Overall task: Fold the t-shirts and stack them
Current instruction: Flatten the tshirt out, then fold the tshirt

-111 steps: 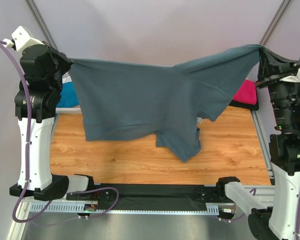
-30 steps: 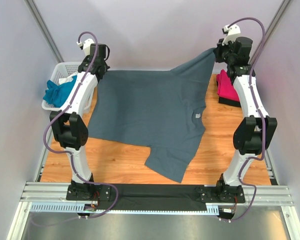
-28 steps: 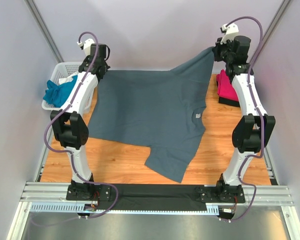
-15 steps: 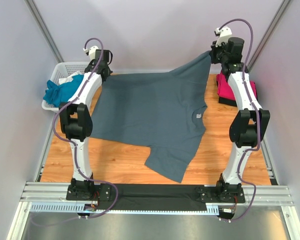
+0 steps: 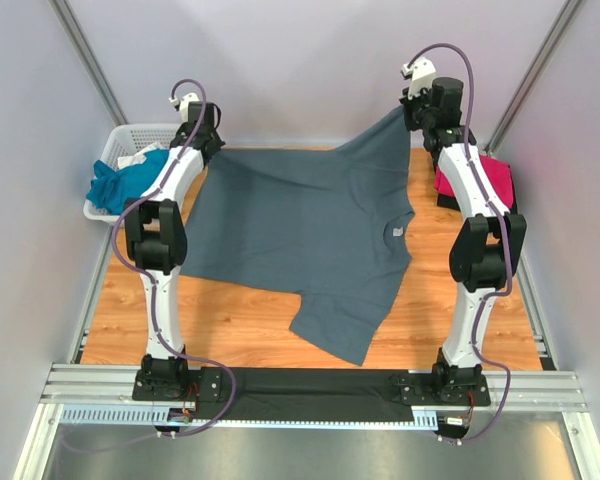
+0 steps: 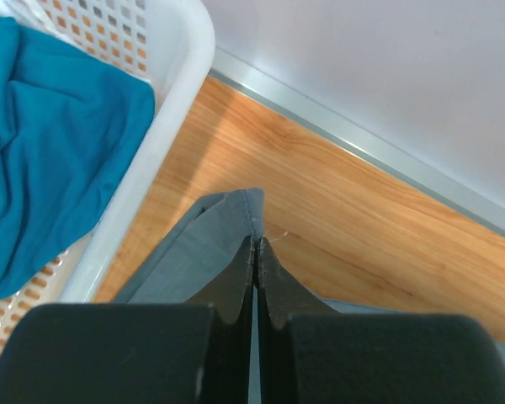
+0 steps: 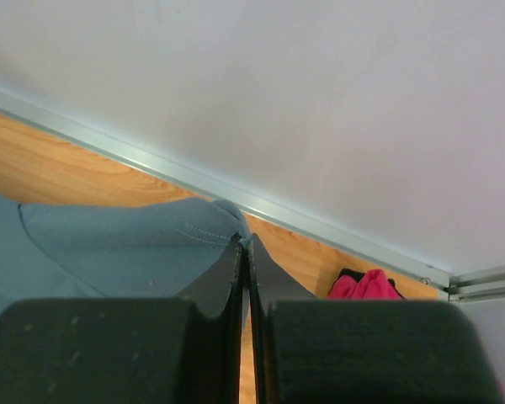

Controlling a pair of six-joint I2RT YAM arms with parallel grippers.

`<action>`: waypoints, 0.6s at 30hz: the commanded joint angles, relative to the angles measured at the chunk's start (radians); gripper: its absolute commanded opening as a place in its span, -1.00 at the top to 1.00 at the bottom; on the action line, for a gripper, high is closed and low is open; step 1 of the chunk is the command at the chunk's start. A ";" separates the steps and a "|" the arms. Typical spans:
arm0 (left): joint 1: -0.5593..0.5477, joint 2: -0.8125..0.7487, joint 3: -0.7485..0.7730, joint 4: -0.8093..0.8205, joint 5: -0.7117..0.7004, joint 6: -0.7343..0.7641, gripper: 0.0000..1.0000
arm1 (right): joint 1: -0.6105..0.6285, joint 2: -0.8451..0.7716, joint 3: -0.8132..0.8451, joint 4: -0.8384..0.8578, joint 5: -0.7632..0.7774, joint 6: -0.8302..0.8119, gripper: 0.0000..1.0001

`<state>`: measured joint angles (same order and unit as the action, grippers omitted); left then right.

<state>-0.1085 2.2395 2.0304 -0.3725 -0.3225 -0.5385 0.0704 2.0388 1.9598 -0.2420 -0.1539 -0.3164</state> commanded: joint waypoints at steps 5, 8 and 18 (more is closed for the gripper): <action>0.010 0.060 0.077 0.125 0.069 0.067 1.00 | -0.009 0.089 0.125 0.024 0.017 -0.038 0.99; 0.010 0.087 0.103 0.129 0.054 0.071 1.00 | -0.009 0.089 0.113 0.033 0.034 -0.050 0.99; 0.010 0.143 0.148 0.144 -0.016 0.054 1.00 | -0.009 0.110 0.122 0.059 0.077 -0.058 0.99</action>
<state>-0.1032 2.3688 2.1361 -0.2893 -0.2981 -0.4919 0.0643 2.1384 2.0483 -0.2398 -0.1001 -0.3534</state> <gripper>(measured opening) 0.006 0.010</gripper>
